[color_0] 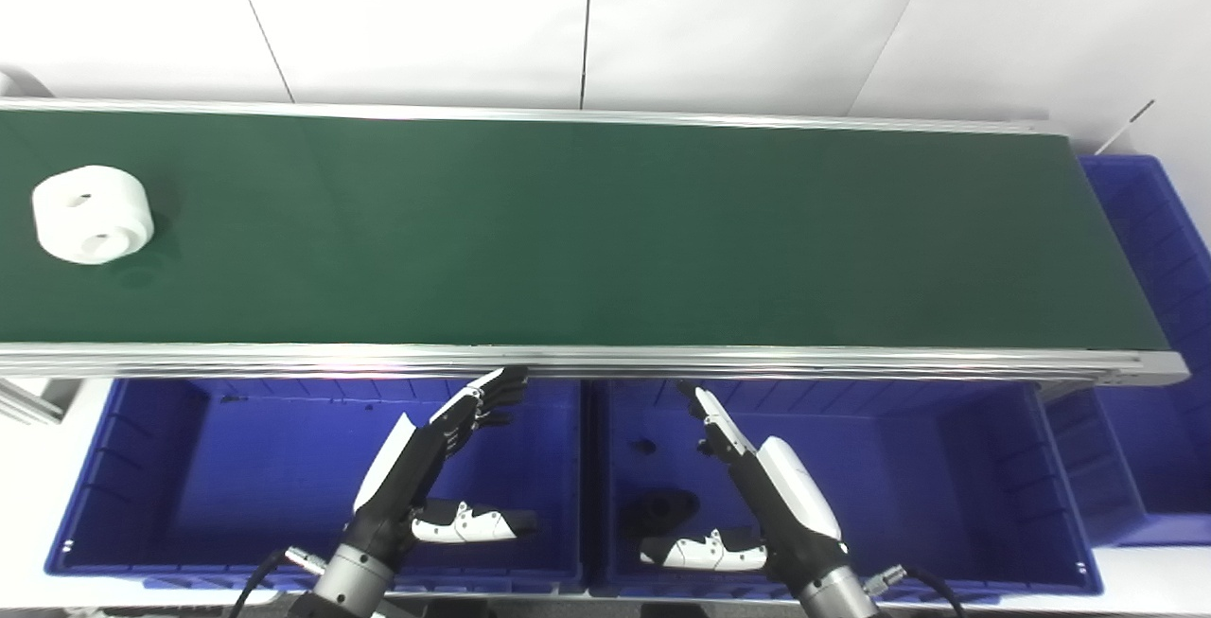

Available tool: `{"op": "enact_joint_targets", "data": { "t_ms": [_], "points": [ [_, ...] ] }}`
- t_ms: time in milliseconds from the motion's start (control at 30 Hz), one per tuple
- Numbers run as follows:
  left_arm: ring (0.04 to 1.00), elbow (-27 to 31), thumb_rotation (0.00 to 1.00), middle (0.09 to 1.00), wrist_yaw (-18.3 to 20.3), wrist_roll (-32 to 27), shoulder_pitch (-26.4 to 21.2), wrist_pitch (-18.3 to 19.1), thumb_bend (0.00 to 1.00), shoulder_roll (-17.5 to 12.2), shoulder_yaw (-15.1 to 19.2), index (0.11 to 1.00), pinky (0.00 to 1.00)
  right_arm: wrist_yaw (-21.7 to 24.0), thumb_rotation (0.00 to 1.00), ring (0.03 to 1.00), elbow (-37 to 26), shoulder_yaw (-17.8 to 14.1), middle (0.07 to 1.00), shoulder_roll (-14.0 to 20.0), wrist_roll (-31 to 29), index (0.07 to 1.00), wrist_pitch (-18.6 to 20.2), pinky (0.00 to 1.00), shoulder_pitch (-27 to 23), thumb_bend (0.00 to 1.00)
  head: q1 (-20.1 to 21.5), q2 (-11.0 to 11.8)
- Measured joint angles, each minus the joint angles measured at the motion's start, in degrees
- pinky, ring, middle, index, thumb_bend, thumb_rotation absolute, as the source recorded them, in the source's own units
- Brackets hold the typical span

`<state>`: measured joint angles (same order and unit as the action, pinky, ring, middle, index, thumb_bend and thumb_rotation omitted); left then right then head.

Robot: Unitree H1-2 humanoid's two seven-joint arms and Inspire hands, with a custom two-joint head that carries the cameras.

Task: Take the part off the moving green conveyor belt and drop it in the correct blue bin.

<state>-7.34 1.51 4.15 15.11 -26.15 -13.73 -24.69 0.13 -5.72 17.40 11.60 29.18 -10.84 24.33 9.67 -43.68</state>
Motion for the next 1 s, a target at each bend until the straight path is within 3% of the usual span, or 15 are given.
{"op": "enact_joint_targets", "data": {
  "t_ms": [533,767,933,967,1000],
  "points": [
    [0.87,0.36,0.41,0.89,0.32,-0.13,0.65,0.0,0.87,-0.58,0.56,0.869,0.79,-1.26,0.63,0.941,-0.12,-0.45,0.995,-1.2,2.03,1.0,0.0,0.82,0.1,0.91,-0.18,0.26],
    [0.881,0.2,0.41,0.895,0.53,0.06,0.65,0.0,0.86,-0.94,0.84,0.872,0.79,-1.26,0.67,0.917,-0.1,-0.44,0.997,-1.54,2.04,1.0,0.0,0.77,0.1,0.91,-0.53,1.14],
    [0.871,-0.17,0.4,0.891,-0.25,0.87,0.58,0.0,0.87,-0.95,0.55,0.867,0.79,-1.29,0.67,0.902,0.11,-0.55,0.99,-1.62,0.76,1.0,-0.02,0.75,0.08,0.91,-2.02,2.99],
    [0.868,-0.48,0.4,0.887,-0.66,1.23,0.52,-0.01,0.87,-0.93,0.38,0.863,0.79,-1.41,0.67,0.901,0.34,-0.58,0.988,-1.61,0.66,1.0,-0.09,0.74,0.07,0.91,-2.54,4.03],
    [0.866,-1.13,0.39,0.886,-0.99,1.37,0.38,-0.01,0.87,-0.92,0.11,0.863,0.79,-1.96,0.67,0.899,1.24,-0.59,0.987,-1.61,0.57,1.0,-0.94,0.74,-0.04,0.91,-4.11,6.48]
  ]
}}
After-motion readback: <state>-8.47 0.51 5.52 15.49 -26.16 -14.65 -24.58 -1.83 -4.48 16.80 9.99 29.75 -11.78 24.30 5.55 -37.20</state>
